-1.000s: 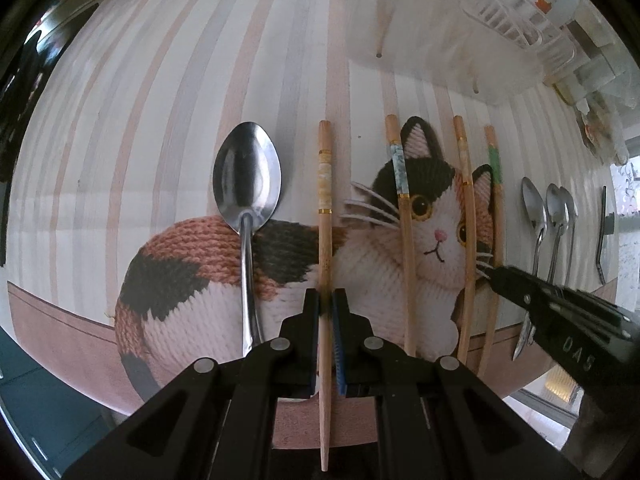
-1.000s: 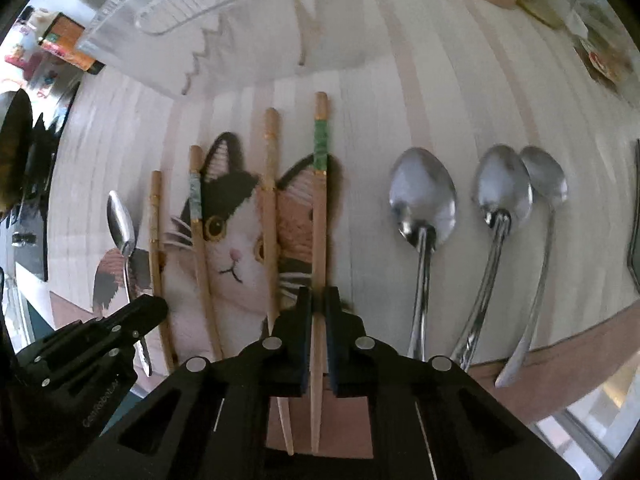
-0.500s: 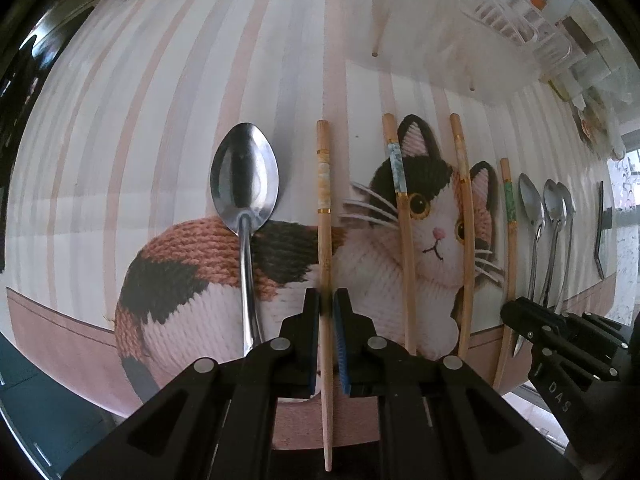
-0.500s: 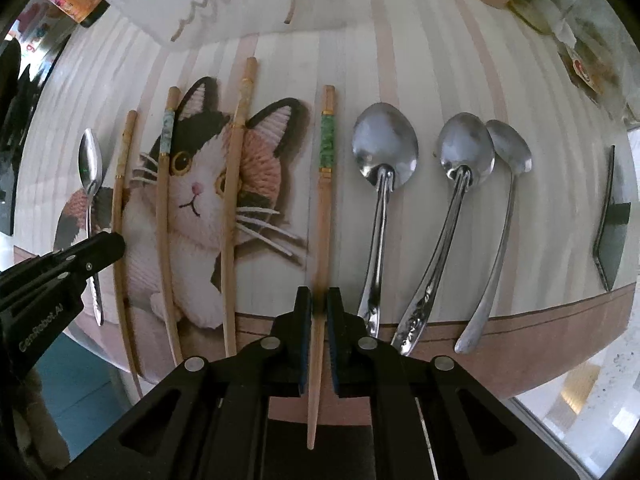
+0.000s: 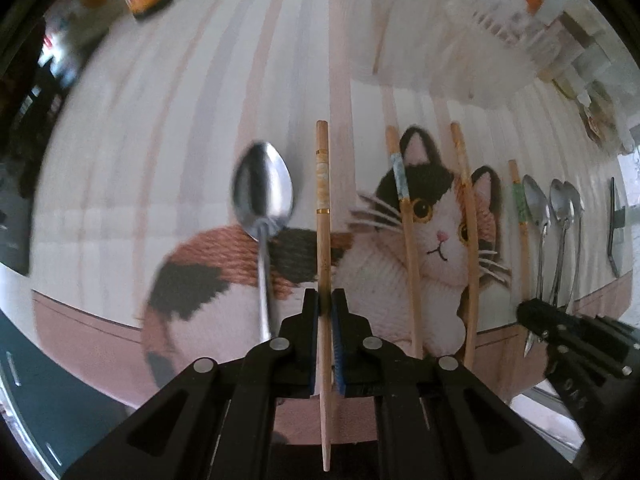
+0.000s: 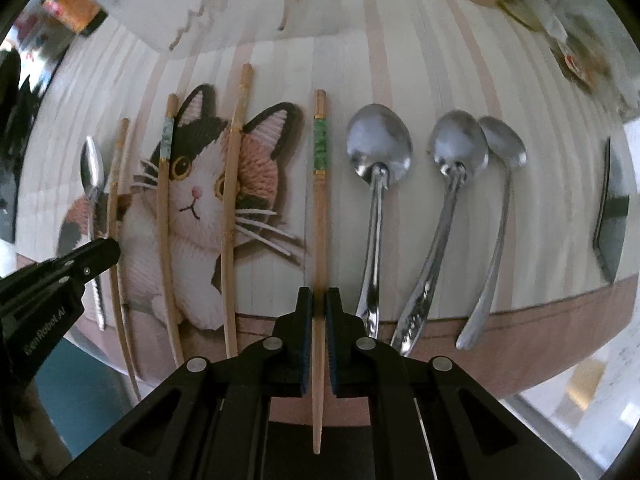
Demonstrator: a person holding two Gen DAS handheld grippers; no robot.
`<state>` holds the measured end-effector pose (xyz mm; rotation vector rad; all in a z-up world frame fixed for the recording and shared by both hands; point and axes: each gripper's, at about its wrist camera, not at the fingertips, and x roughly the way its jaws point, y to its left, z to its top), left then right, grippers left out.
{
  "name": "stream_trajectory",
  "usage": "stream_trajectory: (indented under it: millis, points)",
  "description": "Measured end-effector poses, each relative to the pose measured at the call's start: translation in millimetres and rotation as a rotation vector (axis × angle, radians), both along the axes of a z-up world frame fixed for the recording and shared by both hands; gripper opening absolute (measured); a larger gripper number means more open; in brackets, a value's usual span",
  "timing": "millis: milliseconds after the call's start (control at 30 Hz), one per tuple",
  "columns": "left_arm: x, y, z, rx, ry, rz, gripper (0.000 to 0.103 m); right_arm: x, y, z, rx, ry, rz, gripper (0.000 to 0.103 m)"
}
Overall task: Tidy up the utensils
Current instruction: 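Lift both chopsticks into the clear tray and open both tools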
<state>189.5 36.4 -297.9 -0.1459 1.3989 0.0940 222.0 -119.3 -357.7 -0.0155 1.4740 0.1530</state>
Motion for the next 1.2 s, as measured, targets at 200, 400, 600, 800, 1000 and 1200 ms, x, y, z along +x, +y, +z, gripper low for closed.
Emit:
stream_trajectory:
  millis: [200,400,600,800,1000,1200]
  points:
    - [-5.4,2.5,63.1,0.016,-0.121,0.010,0.004,-4.6,-11.5,44.4,0.076,-0.086,-0.010,0.007]
    - [11.8,11.4,144.3,-0.061,-0.264,0.029,0.004,9.7,-22.3,111.9,0.188,-0.184,-0.021,0.007]
    - [72.0,15.5,198.5,-0.228,-0.329,0.019,0.004,74.6,-23.1,181.0,0.304,-0.268,-0.033,0.007]
    - [162.6,14.0,201.3,-0.255,-0.274,-0.013,0.004,165.4,-8.7,195.2,0.336,-0.262,-0.063,0.007]
    - [239.3,19.0,141.9,-0.252,-0.121,0.009,0.004,234.4,4.8,165.8,0.293,-0.200,-0.070,0.007]
    - [261.7,21.6,104.3,-0.238,-0.030,0.033,0.005,270.0,18.0,123.0,0.228,-0.111,-0.044,0.007]
